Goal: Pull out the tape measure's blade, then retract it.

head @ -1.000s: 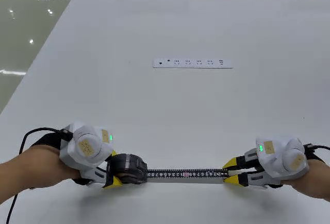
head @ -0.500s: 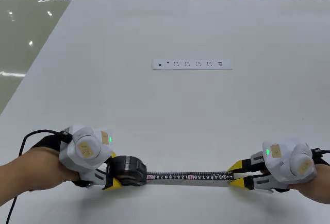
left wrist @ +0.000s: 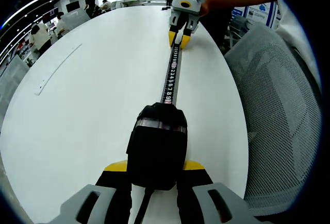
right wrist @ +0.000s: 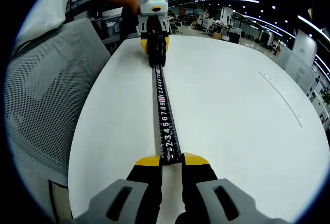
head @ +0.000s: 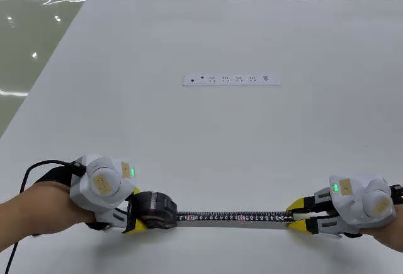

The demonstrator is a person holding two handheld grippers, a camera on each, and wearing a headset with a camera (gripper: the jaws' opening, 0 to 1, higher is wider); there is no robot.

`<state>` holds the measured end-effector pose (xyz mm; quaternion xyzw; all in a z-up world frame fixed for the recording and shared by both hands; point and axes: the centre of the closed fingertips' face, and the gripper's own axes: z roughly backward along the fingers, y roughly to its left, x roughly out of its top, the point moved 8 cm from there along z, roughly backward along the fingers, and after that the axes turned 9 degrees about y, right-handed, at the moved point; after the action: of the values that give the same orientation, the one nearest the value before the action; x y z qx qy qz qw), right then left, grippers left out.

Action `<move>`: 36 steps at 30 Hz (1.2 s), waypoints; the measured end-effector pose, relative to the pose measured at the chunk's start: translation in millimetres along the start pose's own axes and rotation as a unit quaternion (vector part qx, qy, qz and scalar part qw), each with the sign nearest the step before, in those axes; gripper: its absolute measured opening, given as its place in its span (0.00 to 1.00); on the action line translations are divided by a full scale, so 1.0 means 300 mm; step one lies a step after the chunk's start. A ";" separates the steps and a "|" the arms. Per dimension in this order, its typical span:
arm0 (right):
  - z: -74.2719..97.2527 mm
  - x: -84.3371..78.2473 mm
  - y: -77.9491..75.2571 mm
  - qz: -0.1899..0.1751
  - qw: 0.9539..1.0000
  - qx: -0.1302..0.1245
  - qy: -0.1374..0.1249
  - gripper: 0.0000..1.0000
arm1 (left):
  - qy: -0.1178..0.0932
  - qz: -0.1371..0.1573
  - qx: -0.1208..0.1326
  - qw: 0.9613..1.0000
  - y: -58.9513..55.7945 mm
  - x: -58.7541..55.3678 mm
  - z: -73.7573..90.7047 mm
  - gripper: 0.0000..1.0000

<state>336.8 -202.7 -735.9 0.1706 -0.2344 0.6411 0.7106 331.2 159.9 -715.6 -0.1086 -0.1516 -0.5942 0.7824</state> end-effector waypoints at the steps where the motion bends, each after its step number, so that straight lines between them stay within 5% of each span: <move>1: 0.005 -0.004 -0.002 -0.004 1.000 -0.002 0.000 0.09 | 0.000 0.000 0.000 1.000 0.000 0.000 0.000 0.30; 25: 0.016 -0.022 -0.015 -0.025 1.000 -0.005 0.016 0.10 | 0.013 0.001 0.001 1.000 -0.004 0.005 0.000 0.31; 36: 0.015 -0.015 -0.010 -0.042 0.999 -0.009 0.028 0.11 | -0.005 0.015 0.010 1.000 -0.008 0.000 0.001 0.32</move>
<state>339.1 -209.3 -734.5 0.1562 -0.2131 0.6131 0.7445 328.8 159.3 -715.3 -0.1061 -0.1602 -0.5802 0.7915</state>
